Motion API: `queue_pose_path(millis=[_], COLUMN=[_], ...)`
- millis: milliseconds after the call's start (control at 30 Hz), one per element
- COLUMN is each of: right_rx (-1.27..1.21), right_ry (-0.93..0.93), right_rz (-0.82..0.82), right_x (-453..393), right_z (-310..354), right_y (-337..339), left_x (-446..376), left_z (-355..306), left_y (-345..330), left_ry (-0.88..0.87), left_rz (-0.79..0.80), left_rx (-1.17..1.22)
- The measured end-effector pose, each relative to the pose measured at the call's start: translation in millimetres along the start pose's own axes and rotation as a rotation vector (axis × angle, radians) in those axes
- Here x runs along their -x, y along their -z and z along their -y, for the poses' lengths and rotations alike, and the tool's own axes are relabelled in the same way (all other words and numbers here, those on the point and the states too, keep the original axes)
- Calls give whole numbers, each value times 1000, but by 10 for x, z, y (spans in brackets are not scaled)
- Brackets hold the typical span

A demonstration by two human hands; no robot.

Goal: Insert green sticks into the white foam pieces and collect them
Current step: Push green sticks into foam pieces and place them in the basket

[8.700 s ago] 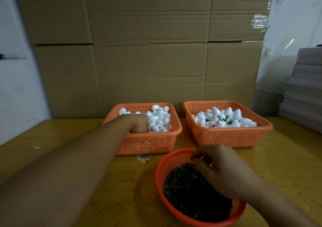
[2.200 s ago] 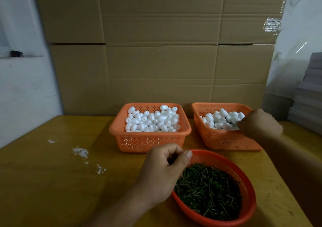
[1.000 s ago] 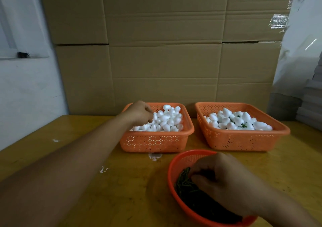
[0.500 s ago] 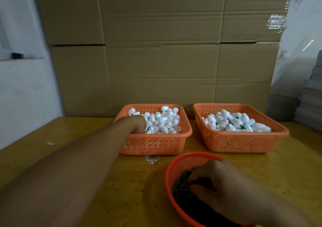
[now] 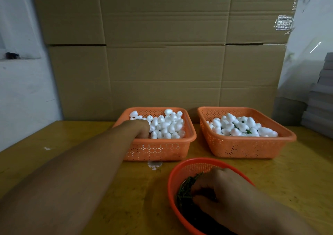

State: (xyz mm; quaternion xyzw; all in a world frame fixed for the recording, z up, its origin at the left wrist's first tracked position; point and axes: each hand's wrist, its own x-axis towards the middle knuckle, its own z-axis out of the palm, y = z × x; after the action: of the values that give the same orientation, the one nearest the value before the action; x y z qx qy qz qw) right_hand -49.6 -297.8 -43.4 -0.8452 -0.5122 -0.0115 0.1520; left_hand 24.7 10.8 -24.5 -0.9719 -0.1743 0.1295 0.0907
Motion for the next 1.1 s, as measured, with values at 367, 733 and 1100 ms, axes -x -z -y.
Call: queue_pose_path(millis=[367,733,1100], right_rx=[14,29,35], right_ry=[-19,-27,-38], right_rz=[15,34,31], right_x=[-2,12,4], right_z=[-10,11,26], right_y=[7,23,33], left_x=[113,535,1388], left_z=[15,-109,-467], left_y=[74,146,-199], left_ry=[-40,-114,-548], left_rz=[-87,-658,-711], left_rx=[201,593,1181])
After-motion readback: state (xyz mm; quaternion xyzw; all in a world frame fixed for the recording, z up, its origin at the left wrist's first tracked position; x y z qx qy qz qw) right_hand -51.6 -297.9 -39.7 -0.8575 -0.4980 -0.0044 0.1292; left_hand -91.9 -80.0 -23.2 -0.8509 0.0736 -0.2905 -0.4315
